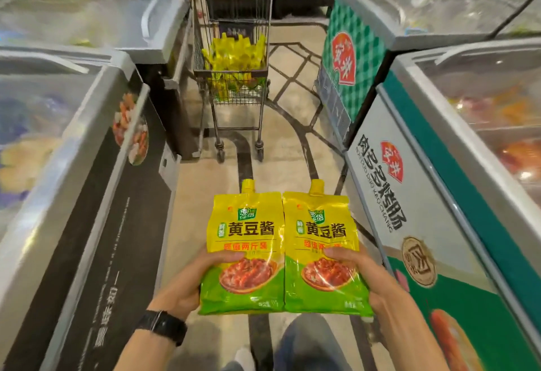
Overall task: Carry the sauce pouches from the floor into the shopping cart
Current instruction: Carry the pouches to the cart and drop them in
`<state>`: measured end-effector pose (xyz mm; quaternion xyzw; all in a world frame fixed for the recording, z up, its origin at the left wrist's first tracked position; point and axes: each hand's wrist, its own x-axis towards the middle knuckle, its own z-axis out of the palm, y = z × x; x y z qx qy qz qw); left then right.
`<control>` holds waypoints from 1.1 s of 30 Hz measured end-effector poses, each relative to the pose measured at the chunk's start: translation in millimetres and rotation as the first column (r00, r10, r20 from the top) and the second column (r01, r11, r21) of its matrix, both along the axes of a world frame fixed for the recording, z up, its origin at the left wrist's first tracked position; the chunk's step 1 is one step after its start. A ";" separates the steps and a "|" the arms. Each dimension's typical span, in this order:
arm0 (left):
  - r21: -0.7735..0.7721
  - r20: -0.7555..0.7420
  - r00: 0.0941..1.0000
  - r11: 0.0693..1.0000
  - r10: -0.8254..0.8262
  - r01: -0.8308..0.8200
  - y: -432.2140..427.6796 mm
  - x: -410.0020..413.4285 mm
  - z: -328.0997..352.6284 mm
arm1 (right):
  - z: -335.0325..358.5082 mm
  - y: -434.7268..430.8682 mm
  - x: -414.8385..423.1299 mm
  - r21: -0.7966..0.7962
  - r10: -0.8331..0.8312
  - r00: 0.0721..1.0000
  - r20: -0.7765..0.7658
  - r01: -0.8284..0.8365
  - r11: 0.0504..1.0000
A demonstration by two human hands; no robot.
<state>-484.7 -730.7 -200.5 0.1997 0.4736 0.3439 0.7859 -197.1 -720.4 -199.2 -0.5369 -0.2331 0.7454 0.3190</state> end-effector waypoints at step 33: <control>-0.109 -0.013 0.941 0.935 0.338 -0.338 749.6 22.7 -12.4 | 3.5 820.6 6.8 0.082 0.171 0.977 0.128 -0.183 0.980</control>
